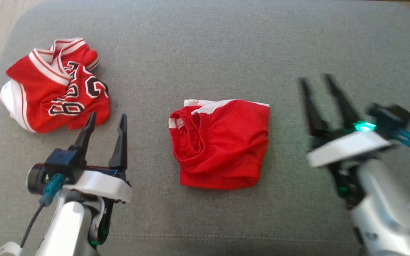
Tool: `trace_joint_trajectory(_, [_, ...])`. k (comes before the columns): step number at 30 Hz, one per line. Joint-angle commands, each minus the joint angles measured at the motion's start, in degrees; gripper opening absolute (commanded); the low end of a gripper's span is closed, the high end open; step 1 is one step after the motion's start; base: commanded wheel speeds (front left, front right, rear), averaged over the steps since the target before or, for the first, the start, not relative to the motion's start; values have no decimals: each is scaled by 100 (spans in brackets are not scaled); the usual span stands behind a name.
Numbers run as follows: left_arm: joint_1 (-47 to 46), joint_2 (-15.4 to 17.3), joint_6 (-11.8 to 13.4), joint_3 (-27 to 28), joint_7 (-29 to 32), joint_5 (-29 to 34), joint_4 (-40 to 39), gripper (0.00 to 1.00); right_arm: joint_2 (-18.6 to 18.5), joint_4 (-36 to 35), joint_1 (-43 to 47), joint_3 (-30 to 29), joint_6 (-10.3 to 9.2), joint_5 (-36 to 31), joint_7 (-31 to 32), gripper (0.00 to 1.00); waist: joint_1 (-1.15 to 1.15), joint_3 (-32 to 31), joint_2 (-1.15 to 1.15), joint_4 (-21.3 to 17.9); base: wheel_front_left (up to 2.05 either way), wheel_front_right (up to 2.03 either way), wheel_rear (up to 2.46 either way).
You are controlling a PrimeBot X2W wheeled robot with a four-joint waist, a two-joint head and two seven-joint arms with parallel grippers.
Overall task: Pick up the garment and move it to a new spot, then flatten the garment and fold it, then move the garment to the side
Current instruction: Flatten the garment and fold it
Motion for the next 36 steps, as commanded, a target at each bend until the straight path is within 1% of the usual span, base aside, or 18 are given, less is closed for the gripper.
trace_joint_trajectory(1, [-134, 134, 21, 245, -70, 16, -169, 100, -43, -239, 35, -50, 21, -105, -83, 100, 0, -35, 0, -31, 0, 0, 0])
trace_joint_trajectory(4, [-75, 177, 48, 300, -70, 19, -186, 100, -109, -462, 343, -622, 21, -498, -137, 100, 0, -94, 0, -91, 0, 0, 0])
trace_joint_trajectory(7, [-4, 224, 71, 348, -70, 8, -210, 100, -70, -767, 627, -1116, 21, -968, -168, 100, 0, -128, 0, -142, 0, 0, 0])
trace_joint_trajectory(12, [98, 296, 97, 398, -66, -34, -224, 100, 174, -1276, 989, -1546, 21, -1690, -74, 100, 0, -231, 0, -180, 0, 0, 0])
trace_joint_trajectory(16, [212, 299, 110, 388, -48, -79, -222, 100, 351, -1551, 1318, -1694, 21, -1953, 85, 100, 0, -413, 0, -144, 0, 0, 0])
trace_joint_trajectory(21, [428, 306, 137, 336, 6, -103, -202, 100, 478, -1707, 1757, -1772, 21, -1998, 300, 100, 0, -658, 0, -118, 0, 0, 0])
trace_joint_trajectory(31, [906, 333, 179, 199, 172, -141, -276, 100, 568, -1877, 2233, -1725, 21, -2006, 540, 100, 0, -1001, 0, -153, 0, 0, 0])
trace_joint_trajectory(36, [1064, 331, 239, 170, 223, -161, -321, 100, 576, -1904, 2419, -1725, 21, -1975, 600, 100, 0, -1164, 0, -152, 0, 0, 0])
